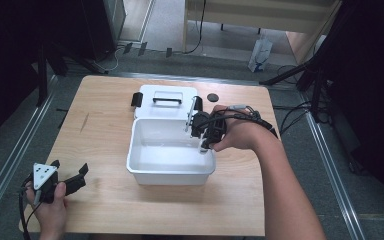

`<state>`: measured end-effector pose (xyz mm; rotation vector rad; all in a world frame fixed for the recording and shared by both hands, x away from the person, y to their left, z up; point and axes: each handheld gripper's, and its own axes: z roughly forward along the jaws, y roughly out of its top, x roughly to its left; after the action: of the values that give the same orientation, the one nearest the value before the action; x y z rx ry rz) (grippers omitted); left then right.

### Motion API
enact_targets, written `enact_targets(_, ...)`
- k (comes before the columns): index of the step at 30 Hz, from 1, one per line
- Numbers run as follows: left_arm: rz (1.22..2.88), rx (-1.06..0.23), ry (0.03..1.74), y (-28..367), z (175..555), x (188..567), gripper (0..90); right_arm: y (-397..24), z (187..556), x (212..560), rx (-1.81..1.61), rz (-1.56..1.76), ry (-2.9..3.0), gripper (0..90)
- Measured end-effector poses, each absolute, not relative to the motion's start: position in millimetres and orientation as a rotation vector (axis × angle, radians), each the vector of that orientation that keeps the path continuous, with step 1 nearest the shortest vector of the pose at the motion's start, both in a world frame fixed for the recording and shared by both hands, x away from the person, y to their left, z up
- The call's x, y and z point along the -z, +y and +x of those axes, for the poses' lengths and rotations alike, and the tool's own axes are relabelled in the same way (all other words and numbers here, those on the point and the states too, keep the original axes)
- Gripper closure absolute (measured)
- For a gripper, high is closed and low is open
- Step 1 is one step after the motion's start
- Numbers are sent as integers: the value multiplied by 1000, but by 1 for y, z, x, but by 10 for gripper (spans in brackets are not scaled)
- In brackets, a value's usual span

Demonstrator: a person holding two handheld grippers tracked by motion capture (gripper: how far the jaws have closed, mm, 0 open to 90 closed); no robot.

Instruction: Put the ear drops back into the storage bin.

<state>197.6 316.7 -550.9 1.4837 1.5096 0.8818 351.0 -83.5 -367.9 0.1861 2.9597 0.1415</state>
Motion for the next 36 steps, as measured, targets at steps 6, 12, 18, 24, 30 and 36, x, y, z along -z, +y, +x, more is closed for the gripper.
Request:
enact_targets(6, 1482, -884, 1514, 316, 198, 551, 74, -86, 353, 377, -98, 180, 2983, 718)
enact_targets(12, 1480, -878, 1516, 317, 197, 551, 74, -85, 354, 386, -98, 159, 3003, 719)
enact_targets(18, 1477, -880, 1514, 317, 197, 551, 74, -83, 353, 399, -70, 109, 2987, 718)
enact_targets(24, 1480, -877, 1516, 317, 197, 551, 74, -82, 353, 411, -41, 69, 2981, 718)
enact_targets(30, 1498, -881, 1517, 316, 198, 551, 74, -80, 353, 423, -30, 74, 2978, 718)
enact_targets(36, 1499, -883, 1516, 315, 198, 551, 74, -81, 355, 434, -50, 77, 2989, 718)
